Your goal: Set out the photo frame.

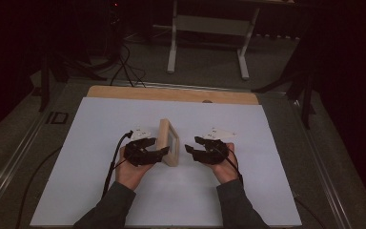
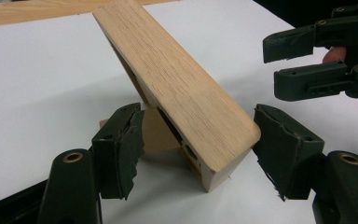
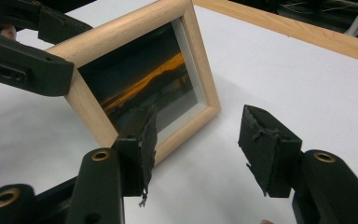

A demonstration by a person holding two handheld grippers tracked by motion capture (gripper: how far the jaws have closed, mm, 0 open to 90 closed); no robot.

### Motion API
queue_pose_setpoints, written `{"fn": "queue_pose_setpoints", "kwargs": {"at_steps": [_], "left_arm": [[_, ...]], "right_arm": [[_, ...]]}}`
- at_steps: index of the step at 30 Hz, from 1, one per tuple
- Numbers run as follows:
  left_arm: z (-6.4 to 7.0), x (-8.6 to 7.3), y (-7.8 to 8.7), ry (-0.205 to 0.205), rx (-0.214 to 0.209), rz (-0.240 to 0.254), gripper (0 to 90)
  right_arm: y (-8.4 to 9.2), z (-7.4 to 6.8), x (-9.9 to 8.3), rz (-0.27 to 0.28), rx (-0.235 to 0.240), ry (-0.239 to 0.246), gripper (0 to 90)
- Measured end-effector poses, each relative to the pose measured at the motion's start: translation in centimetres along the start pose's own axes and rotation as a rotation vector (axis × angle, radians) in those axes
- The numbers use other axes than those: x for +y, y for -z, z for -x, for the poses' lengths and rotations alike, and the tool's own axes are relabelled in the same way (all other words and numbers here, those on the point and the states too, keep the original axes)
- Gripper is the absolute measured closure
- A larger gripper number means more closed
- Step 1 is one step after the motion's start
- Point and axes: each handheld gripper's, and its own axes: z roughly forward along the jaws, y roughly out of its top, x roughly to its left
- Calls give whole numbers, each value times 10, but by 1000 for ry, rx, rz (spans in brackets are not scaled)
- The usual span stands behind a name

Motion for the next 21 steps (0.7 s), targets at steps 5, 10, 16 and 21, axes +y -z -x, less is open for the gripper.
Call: {"fn": "queue_pose_setpoints", "kwargs": {"at_steps": [5,10,16,21], "left_arm": [[1,1,-4,6,2,-3,346],[1,4,-8,4,12,-10,349],[0,5,-10,8,1,-22,353],[0,8,-12,11,-1,-27,360]], "right_arm": [[2,1,1,13,-2,-2,456],[4,3,1,18,-7,-12,456],[6,5,1,26,-11,-21,456],[6,5,1,29,-13,-24,456]]}}
